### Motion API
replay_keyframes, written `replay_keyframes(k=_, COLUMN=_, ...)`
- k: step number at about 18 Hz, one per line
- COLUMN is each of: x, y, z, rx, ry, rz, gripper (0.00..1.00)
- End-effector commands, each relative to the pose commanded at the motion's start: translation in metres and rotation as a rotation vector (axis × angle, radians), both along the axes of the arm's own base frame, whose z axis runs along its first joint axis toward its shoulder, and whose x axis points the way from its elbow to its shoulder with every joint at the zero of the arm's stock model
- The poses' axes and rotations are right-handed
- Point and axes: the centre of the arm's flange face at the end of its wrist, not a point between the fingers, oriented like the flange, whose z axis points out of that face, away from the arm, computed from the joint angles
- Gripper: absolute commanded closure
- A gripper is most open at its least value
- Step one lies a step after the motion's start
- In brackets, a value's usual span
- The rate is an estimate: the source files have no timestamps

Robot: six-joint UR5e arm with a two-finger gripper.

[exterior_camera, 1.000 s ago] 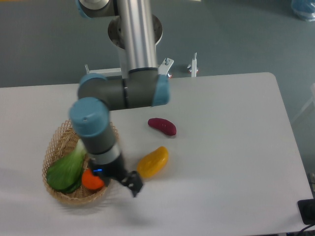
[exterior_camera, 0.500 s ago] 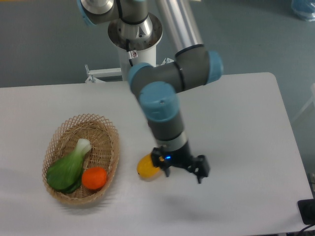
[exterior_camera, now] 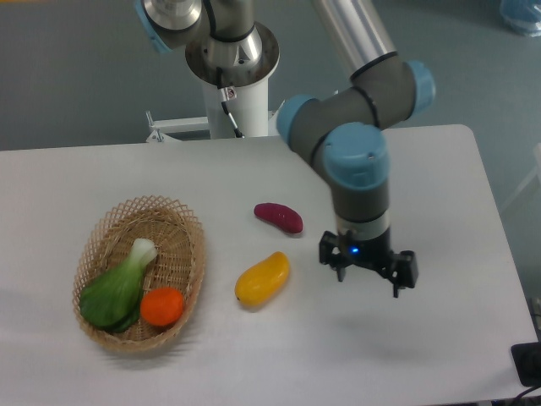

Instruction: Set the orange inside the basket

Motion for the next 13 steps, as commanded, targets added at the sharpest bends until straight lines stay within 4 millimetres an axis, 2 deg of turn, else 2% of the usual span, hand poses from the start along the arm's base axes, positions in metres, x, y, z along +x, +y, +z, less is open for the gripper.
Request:
replay_keyframes(k=4, x=-0.006, y=-0.015, z=0.002, rx=-0.054, ry=-0.060, rz=-0.040, gripper=0.00)
replay_keyframes(k=13, x=-0.007, y=-0.015, z=0.005, rx=-0.065, ry=-0.074, rz=-0.049, gripper=0.00)
